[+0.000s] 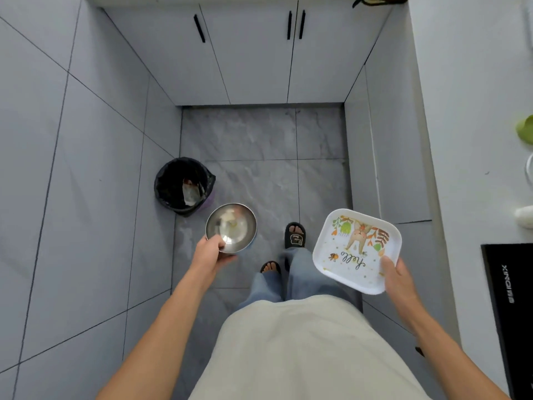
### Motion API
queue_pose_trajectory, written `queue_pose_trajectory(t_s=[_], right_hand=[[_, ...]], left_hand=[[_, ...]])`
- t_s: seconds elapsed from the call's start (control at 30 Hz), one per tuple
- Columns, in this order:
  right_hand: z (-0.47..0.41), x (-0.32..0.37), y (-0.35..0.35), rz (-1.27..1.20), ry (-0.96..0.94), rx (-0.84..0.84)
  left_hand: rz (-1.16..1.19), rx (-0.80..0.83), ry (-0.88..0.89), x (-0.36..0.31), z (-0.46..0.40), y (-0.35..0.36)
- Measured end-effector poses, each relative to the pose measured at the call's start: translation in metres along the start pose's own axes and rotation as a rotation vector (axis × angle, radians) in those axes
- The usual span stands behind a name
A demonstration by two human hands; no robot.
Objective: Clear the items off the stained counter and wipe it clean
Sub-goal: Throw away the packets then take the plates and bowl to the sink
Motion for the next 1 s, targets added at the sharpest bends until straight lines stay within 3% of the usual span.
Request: queue_pose_trajectory(t_s=[0.3,0.73,1.0], right_hand=[[-0.111,0.095,-0.006,0.061,0.023,-0.027],[-0.227,0.343,0.099,0.084,-0.13,0.112],[-0.274,0.443,0.159,0.097,-0.14,0.095]], left_hand=[[-0.026,0.033,0.0,-0.114,-0.075,0.078],[0.011,-0.159,-0.181,-0.178,-0.139,0.043],[-0.01,-0.116,-0.172,-0.287,-0.211,0.063]])
Point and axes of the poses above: each hand's wrist, its own z-axis away from the middle knuckle, its own y-axis out of the palm, x = y × z, the point moved 1 cm from there along -z, towards the middle knuckle, and after that the axes turned 2 degrees about y, right-handed, at the moved point
